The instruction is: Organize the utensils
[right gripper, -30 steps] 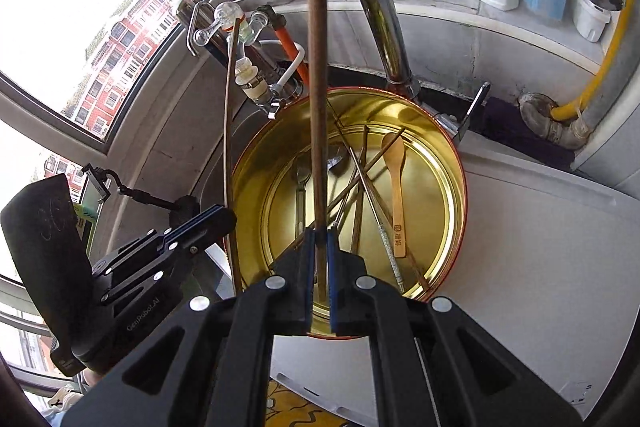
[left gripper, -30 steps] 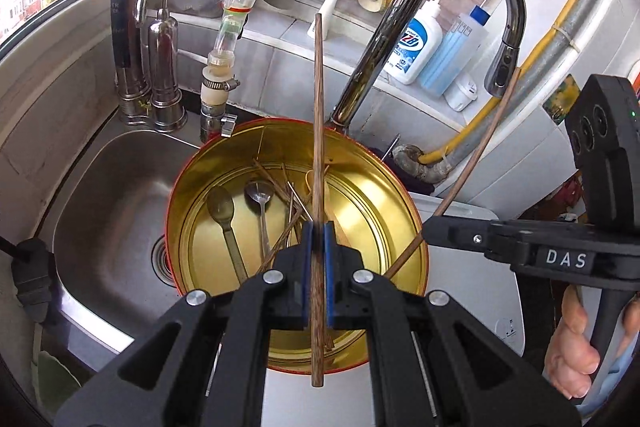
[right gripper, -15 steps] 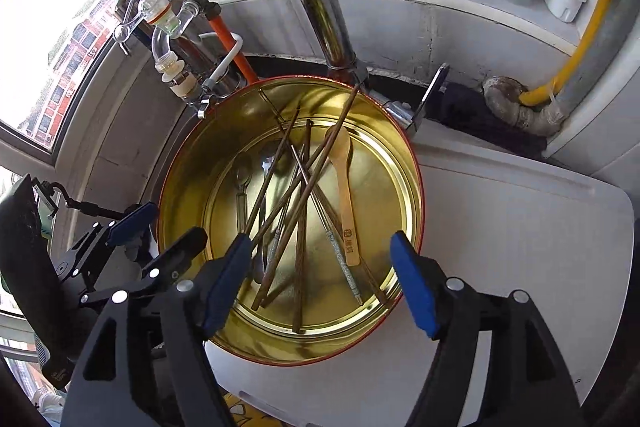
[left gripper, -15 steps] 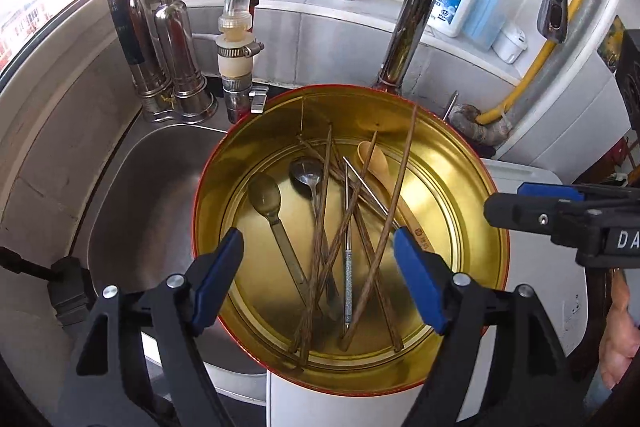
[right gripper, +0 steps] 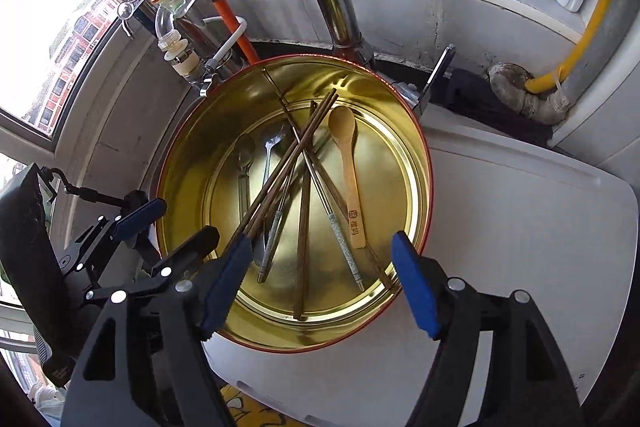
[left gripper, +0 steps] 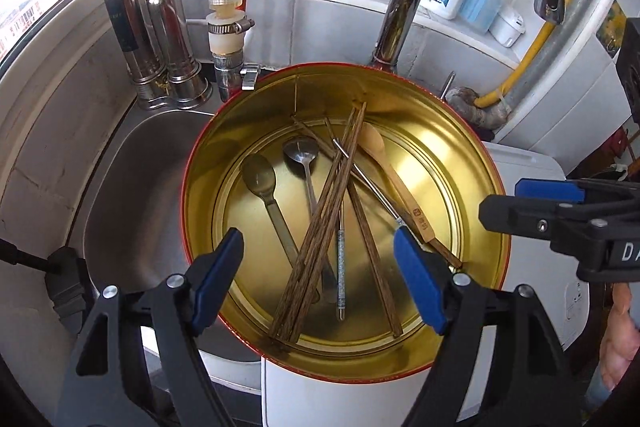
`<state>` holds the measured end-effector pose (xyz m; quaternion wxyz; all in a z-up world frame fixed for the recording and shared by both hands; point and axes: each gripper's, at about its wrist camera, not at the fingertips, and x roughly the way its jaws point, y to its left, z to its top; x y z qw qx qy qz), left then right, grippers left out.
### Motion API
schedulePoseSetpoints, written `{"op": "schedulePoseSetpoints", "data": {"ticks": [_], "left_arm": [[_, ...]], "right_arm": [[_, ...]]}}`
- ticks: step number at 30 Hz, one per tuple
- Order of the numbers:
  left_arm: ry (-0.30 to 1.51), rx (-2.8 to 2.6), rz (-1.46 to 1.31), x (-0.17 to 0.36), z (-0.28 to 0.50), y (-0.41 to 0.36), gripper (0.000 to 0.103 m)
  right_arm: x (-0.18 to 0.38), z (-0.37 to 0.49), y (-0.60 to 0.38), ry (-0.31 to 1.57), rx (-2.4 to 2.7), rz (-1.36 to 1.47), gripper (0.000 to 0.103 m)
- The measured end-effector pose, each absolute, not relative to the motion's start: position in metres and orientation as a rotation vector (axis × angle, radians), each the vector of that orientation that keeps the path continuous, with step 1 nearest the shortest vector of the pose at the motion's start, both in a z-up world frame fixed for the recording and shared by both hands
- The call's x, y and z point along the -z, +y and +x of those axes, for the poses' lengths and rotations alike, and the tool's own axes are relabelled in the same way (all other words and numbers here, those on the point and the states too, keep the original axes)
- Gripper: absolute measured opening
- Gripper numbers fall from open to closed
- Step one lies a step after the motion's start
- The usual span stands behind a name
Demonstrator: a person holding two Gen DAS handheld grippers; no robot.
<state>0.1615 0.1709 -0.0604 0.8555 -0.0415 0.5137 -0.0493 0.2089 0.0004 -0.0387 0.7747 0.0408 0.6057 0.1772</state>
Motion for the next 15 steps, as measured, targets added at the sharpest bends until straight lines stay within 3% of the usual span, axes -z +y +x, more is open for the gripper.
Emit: {"op": "schedulePoseSetpoints", "data": {"ticks": [15], "left_arm": [[1.085, 0.106, -0.085, 0.0596, 0.1606, 0.1699, 0.076]], "right_arm": [[0.0379, 0.2071, -0.0013, 1.311, -0.381, 0.09, 0.075]]}}
